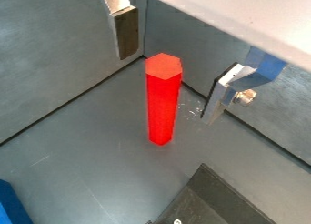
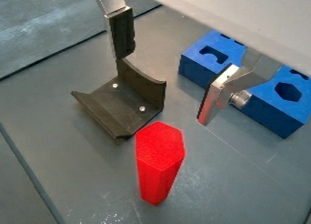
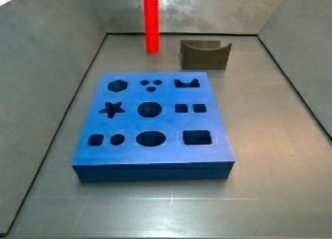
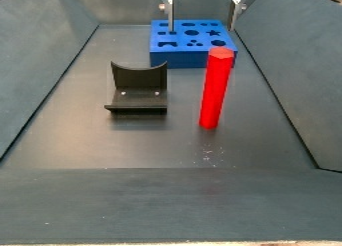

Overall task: Pick up the hexagon object. Move up. Move to above the board. Insert the hexagon object.
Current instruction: Pick up the hexagon object.

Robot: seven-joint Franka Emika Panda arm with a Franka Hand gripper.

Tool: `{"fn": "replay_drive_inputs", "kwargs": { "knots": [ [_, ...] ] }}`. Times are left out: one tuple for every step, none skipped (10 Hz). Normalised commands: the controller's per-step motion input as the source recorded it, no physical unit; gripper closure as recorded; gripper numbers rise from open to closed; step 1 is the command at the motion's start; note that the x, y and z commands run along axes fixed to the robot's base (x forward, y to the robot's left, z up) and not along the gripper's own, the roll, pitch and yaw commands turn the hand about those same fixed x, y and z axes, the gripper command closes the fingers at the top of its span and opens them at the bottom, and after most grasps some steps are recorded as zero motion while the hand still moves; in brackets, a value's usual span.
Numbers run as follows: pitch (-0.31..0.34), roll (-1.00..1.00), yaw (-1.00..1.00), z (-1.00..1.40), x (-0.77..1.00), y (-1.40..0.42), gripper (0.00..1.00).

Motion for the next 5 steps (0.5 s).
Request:
{"fn": "replay_drive_inputs", "kwargs": {
  "knots": [
    [-0.017, -0.08, 0.0, -0.08, 0.0, 0.01, 0.0],
    [-0.003, 0.01, 0.0, 0.0, 0.0, -0.05, 0.0],
    [-0.09, -0.09, -0.14, -0.19, -0.44, 0.45, 0.0],
    [-0.001, -0.22, -0.01, -0.23, -0.08, 0.77, 0.0],
    [-0.044, -0.11, 0.0, -0.17, -0.03, 0.28, 0.0]
  ]
}}
